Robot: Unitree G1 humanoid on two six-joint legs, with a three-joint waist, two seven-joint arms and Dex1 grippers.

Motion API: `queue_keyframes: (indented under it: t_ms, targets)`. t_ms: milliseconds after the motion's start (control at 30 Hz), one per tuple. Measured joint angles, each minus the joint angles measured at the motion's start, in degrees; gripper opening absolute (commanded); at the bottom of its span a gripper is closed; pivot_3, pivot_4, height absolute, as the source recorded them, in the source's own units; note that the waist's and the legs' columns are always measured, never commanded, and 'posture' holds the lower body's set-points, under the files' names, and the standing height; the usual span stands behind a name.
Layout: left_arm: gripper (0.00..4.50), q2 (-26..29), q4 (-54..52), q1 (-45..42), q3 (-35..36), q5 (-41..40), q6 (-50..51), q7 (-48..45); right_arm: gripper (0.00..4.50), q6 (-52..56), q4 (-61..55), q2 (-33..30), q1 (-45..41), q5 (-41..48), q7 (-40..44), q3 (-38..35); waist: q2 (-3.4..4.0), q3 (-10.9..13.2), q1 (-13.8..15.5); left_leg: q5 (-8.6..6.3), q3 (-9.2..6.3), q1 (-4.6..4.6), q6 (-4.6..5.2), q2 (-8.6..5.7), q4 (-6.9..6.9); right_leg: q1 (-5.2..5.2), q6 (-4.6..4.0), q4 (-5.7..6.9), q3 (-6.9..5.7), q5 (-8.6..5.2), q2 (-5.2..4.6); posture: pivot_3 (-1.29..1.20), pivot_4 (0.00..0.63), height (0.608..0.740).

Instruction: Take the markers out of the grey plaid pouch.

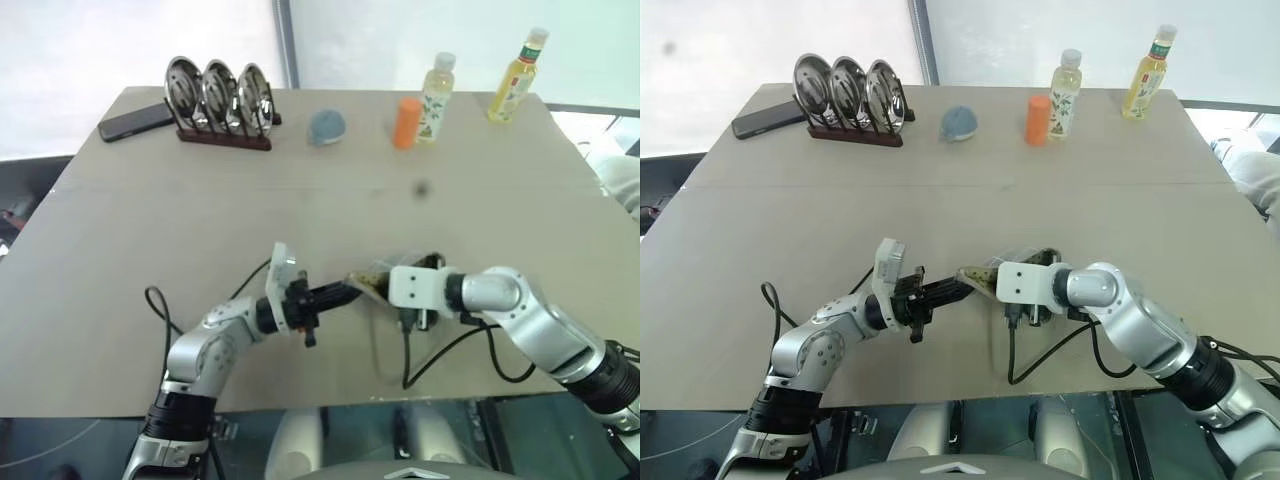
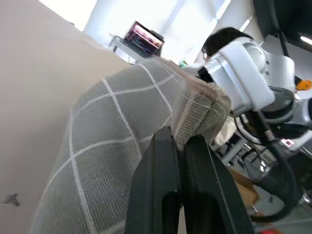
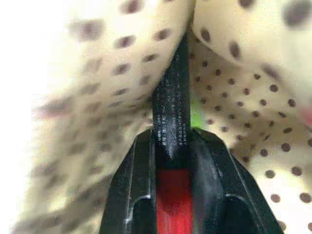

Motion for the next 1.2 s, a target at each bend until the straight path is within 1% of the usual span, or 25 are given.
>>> queue_keyframes:
  t_ms: [33, 167, 233, 300, 367, 433, 467, 500, 533, 633, 667, 733, 800, 900, 1000, 1033, 1133, 1200]
  targets:
    - [0.00, 0.0, 0.0, -0.1, 0.0, 0.7, -1.1, 0.4, 0.43, 1.2, -1.8, -0.7, 0.7, 1.4, 0.5, -2.4, 0.02, 0.0, 0.0, 0.00, -0.01, -0.05, 0.00, -0.02, 0.01, -0.02, -0.01, -0.02, 0.01, 0.00, 0.00, 0.00, 0.150, 0.740]
    - [0.00, 0.2, 0.9, -2.8, -0.1, 7.0, -10.2, 1.3, 0.43, 10.9, -10.7, -3.7, 2.8, 10.3, 3.2, -16.9, 0.01, 0.0, 0.0, -0.01, -0.04, -0.09, 0.00, -0.02, -0.04, -0.02, -0.01, -0.11, -0.03, 0.00, 0.00, 0.00, 0.150, 0.740]
    - [0.00, 0.5, 2.0, -3.4, -0.3, 9.3, -13.3, 1.4, 0.43, 13.6, -12.5, -3.4, 3.0, 12.9, 3.2, -20.3, 0.02, 0.0, -0.1, -0.01, -0.04, -0.07, 0.00, -0.02, -0.07, -0.03, -0.01, -0.12, -0.04, 0.00, 0.01, 0.00, 0.150, 0.740]
    - [0.00, 0.9, 4.9, -4.1, -0.8, 13.6, -18.8, 1.8, 0.43, 19.2, -13.5, -0.3, 3.0, 19.4, 3.2, -26.7, 0.02, 0.0, -0.3, -0.01, -0.04, -0.05, 0.00, 0.00, -0.09, -0.03, -0.01, -0.11, -0.05, 0.00, 0.02, 0.00, 0.150, 0.740]
    - [0.00, 1.0, 8.0, -4.5, -1.0, 17.3, -23.0, 3.0, 0.43, 22.2, -14.2, 2.6, 3.0, 25.2, 2.8, -31.8, 0.03, 0.0, -0.2, -0.01, -0.04, -0.07, 0.00, 0.00, -0.09, -0.03, -0.01, -0.11, -0.05, 0.00, 0.02, 0.00, 0.150, 0.740]
    - [0.00, 0.9, 10.2, -4.9, -1.0, 19.6, -24.6, 4.6, 0.43, 24.9, -14.5, 4.8, 2.8, 30.9, 2.6, -36.5, 0.04, 0.1, -0.1, -0.01, -0.04, -0.11, 0.00, -0.01, -0.08, -0.03, -0.01, -0.12, -0.04, 0.00, 0.00, 0.00, 0.150, 0.740]
    - [0.00, 0.8, 10.9, -5.2, -0.9, 20.2, -25.0, 5.5, 0.43, 26.0, -14.5, 4.8, 2.8, 32.7, 2.6, -38.2, 0.03, 0.1, 0.0, -0.01, -0.05, -0.14, 0.00, -0.02, -0.08, -0.03, -0.01, -0.13, -0.05, 0.00, -0.01, 0.00, 0.150, 0.740]
    - [0.00, 0.4, 11.6, -6.1, -0.6, 20.4, -25.2, 6.6, 0.43, 26.8, -14.5, 3.1, 3.6, 34.7, 3.3, -39.7, 0.02, 0.1, 0.3, -0.01, -0.07, -0.17, 0.00, -0.06, -0.06, -0.03, -0.01, -0.15, -0.07, 0.00, -0.04, 0.00, 0.150, 0.740]
    - [0.00, 0.3, 11.9, -6.9, -0.3, 20.5, -25.6, 7.6, 0.43, 27.1, -14.5, 0.0, 5.3, 35.8, 4.1, -40.5, 0.02, 0.1, 0.6, -0.01, -0.07, -0.18, 0.00, -0.09, -0.05, -0.02, -0.01, -0.18, -0.08, 0.00, -0.08, 0.00, 0.150, 0.740]
    - [0.00, 0.5, 13.0, -7.6, 1.6, 20.8, -26.0, 9.6, 0.43, 27.4, -13.1, -6.8, 9.9, 35.7, 5.2, -40.7, 0.02, 0.1, 0.2, -0.01, -0.02, -0.17, 0.01, -0.10, -0.07, -0.02, -0.01, -0.22, -0.04, 0.00, -0.08, 0.00, 0.150, 0.740]
    - [0.00, 0.6, 13.2, -7.6, 1.9, 20.8, -26.1, 10.2, 0.43, 26.2, -10.8, -10.2, 11.9, 34.0, 5.1, -39.7, 0.02, 0.1, 0.0, -0.01, -0.02, -0.16, 0.01, -0.09, -0.07, -0.02, -0.01, -0.21, -0.04, 0.00, -0.08, 0.00, 0.150, 0.740]
    - [0.00, 0.4, 13.1, -7.1, 2.4, 20.4, -25.9, 10.7, 0.43, 23.3, -5.5, -11.8, 12.8, 31.2, 4.3, -38.2, 0.02, 0.1, -0.2, -0.01, -0.02, -0.10, 0.01, -0.08, -0.07, -0.02, 0.00, -0.16, -0.03, 0.00, -0.06, 0.00, 0.150, 0.740]
    - [0.00, 0.1, 13.0, -6.6, 2.6, 19.9, -25.7, 11.3, 0.43, 21.8, -0.5, -11.0, 12.0, 29.3, 2.6, -36.7, 0.03, 0.1, -0.6, -0.01, 0.00, -0.03, 0.01, -0.05, -0.06, -0.02, 0.00, -0.10, 0.01, 0.00, -0.03, 0.00, 0.150, 0.740]
    - [0.00, -0.4, 11.8, -5.0, 3.8, 18.3, -24.0, 12.4, 0.43, 17.9, 9.1, -9.6, 8.4, 24.3, -0.6, -31.1, 0.03, 0.1, -0.9, 0.00, -0.02, -0.01, 0.01, -0.04, -0.06, -0.02, 0.00, -0.04, 0.00, 0.00, -0.01, 0.00, 0.150, 0.740]
    - [0.00, -0.5, 10.3, -4.7, 4.2, 17.4, -23.1, 12.8, 0.43, 17.1, 16.2, -5.6, 3.8, 21.5, -4.1, -28.0, 0.05, 0.1, -1.0, 0.00, -0.03, -0.06, 0.01, -0.05, -0.06, -0.03, 0.01, -0.04, 0.02, 0.01, 0.01, 0.00, 0.150, 0.740]
    - [0.00, -0.6, 9.2, -4.5, 4.2, 16.9, -22.6, 12.9, 0.43, 16.6, 21.1, -3.0, 0.2, 19.6, -6.8, -26.4, 0.05, 0.1, -1.1, 0.00, -0.02, -0.06, 0.01, -0.06, -0.06, -0.03, 0.02, -0.05, 0.03, 0.01, 0.01, 0.00, 0.150, 0.740]
    - [0.00, -1.3, 6.8, -3.6, 4.0, 15.7, -21.9, 12.7, 0.43, 16.0, 29.5, 0.0, -4.2, 16.1, -11.1, -25.1, 0.07, 0.1, -0.8, 0.00, -0.02, -0.13, 0.01, -0.09, -0.06, -0.03, 0.22, -0.09, 0.03, 0.12, 0.00, 0.00, 0.150, 0.740]
    - [0.00, -1.3, 5.8, -2.8, 3.8, 15.4, -21.7, 12.4, 0.43, 15.5, 32.0, 1.0, -5.1, 14.9, -12.5, -24.6, 0.08, 0.1, -0.5, 0.00, -0.02, -0.14, 0.01, -0.09, -0.10, -0.04, 0.23, -0.13, 0.03, 0.13, 0.01, 0.00, 0.150, 0.740]
